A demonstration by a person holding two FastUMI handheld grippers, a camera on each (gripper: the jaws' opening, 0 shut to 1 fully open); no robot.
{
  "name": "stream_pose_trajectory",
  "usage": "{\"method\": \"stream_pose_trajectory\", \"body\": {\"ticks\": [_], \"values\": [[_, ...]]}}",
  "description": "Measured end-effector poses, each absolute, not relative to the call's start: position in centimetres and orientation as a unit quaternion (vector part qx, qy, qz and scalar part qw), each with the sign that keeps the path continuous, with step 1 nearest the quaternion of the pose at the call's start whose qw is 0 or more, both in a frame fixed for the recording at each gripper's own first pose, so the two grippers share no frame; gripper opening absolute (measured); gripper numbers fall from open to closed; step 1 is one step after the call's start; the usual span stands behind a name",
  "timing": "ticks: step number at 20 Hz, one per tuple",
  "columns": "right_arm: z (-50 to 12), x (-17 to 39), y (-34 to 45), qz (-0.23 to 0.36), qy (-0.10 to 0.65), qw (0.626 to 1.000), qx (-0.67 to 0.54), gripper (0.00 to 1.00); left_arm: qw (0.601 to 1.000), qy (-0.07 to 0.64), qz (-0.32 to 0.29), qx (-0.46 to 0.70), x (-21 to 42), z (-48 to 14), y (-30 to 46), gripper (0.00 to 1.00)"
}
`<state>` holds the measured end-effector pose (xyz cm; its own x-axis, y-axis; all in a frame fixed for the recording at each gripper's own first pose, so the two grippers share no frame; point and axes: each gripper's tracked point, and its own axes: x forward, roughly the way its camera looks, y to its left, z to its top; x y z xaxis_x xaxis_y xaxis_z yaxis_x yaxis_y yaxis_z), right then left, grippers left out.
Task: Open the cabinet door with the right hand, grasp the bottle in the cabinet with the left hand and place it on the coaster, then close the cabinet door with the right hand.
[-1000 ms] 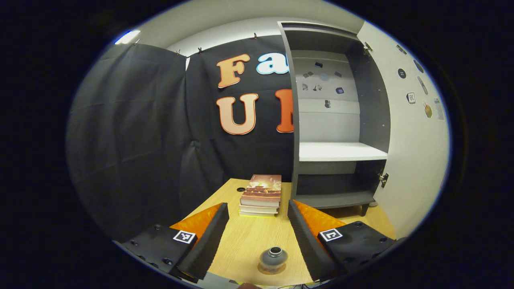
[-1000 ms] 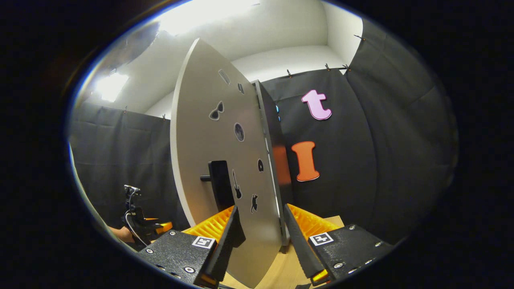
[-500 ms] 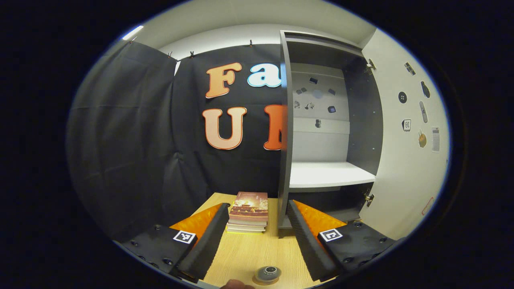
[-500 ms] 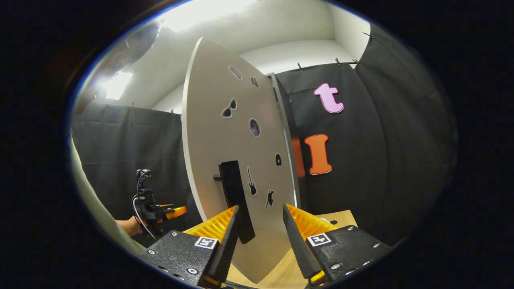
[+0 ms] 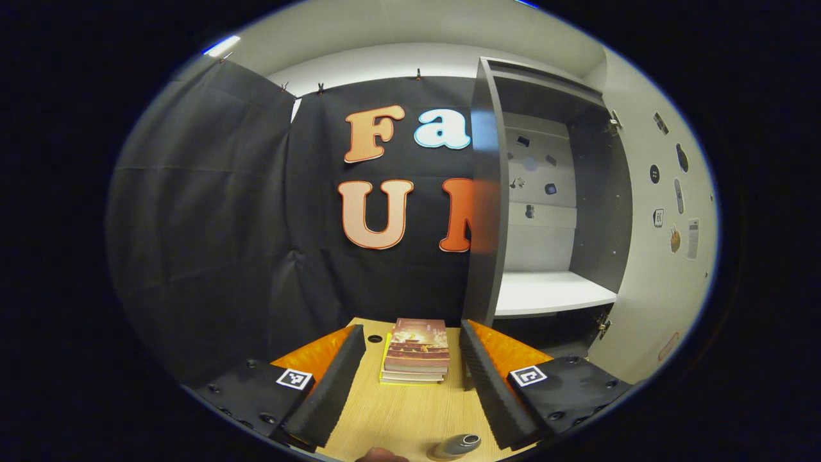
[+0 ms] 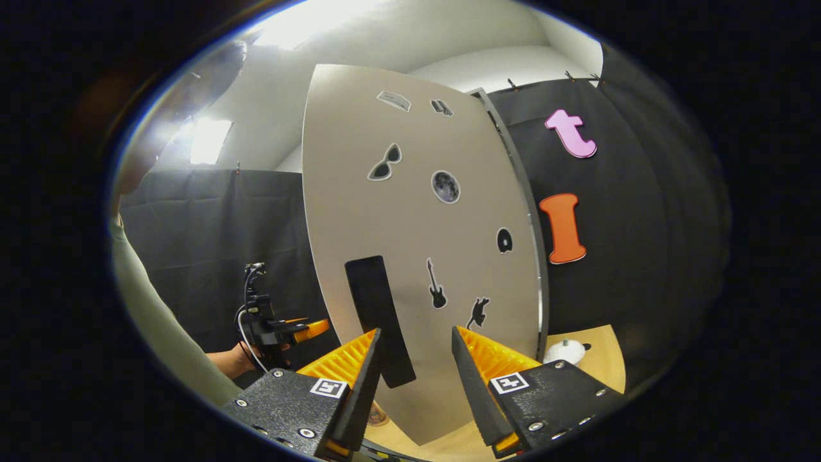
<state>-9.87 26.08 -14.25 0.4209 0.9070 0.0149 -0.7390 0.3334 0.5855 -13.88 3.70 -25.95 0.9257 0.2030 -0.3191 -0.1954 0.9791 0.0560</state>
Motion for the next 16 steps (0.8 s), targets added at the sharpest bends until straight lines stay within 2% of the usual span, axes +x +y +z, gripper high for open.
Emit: {"method": "stream_pose_trajectory", "body": {"ticks": [9, 13, 16], "values": [[-14.0, -8.8, 30.7, 0.557, 0.176, 0.764, 0.273, 0.67, 0.982, 0.137, 0.125, 0.026, -13.1, -23.4, 7.9, 0.96], [-13.0, -7.7, 31.7, 0.543, 0.151, 0.783, 0.264, 0.67, 0.983, 0.125, 0.133, 0.031, -12.8, -22.1, 9.3, 0.96], [-12.0, -8.5, 32.5, 0.553, 0.146, 0.774, 0.271, 0.67, 0.982, 0.116, 0.145, 0.033, -12.8, -21.3, 10.5, 0.96]]}}
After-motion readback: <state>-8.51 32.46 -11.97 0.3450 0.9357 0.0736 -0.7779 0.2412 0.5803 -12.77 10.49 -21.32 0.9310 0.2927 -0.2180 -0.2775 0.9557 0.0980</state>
